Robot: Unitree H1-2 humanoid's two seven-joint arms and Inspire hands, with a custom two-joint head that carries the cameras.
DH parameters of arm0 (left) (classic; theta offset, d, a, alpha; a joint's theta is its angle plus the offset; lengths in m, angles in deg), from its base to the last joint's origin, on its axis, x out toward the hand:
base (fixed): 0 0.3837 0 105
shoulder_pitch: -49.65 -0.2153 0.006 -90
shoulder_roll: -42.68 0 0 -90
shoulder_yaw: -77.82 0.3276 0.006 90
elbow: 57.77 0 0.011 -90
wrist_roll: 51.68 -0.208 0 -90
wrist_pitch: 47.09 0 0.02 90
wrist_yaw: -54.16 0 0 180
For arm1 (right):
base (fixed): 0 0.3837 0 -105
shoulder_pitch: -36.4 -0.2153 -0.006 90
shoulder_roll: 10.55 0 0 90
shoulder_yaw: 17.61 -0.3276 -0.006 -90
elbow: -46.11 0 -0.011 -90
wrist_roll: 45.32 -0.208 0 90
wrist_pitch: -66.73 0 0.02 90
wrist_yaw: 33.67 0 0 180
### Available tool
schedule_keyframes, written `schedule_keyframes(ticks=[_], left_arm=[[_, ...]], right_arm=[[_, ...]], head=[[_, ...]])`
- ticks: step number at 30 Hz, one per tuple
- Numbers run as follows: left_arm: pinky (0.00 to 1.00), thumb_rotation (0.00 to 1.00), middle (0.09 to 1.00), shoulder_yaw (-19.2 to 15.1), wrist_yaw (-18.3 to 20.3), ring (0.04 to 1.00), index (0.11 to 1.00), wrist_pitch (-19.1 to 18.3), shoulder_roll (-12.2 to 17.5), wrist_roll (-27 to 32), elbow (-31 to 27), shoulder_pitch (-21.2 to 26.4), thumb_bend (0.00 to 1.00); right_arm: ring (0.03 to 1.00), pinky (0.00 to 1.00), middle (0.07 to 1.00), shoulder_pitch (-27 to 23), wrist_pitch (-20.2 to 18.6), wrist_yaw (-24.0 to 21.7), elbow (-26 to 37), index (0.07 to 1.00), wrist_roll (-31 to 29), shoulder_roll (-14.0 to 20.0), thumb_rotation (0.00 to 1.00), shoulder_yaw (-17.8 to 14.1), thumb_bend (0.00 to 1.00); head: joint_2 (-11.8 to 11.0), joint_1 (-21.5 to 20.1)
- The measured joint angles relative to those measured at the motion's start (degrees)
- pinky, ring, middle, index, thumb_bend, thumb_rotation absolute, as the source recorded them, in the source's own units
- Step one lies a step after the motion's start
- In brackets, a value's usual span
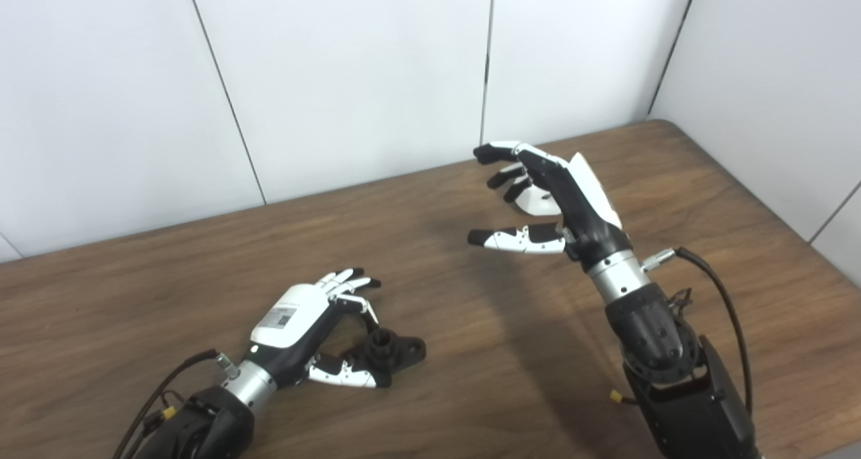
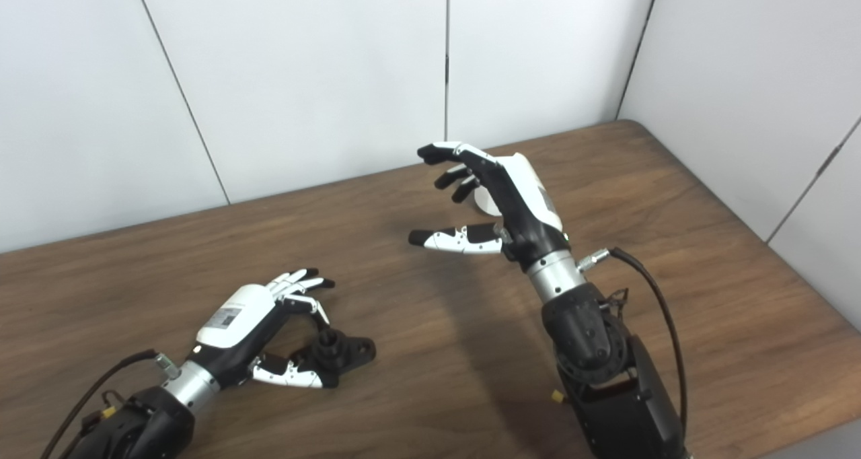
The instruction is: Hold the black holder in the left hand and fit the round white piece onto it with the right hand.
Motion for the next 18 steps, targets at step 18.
schedule_keyframes(ticks=[18], left_arm=[[0.95,0.06,0.868,1.84,-4.41,0.954,0.483,-1.24,-0.42,-1.86,4.62,2.88,0.52]], right_arm=[[0.89,0.75,0.913,-19.86,-13.43,-16.08,-0.06,0.829,25.23,14.82,0.39,1.92,0.76]], head=[[-7.82,-9.06]])
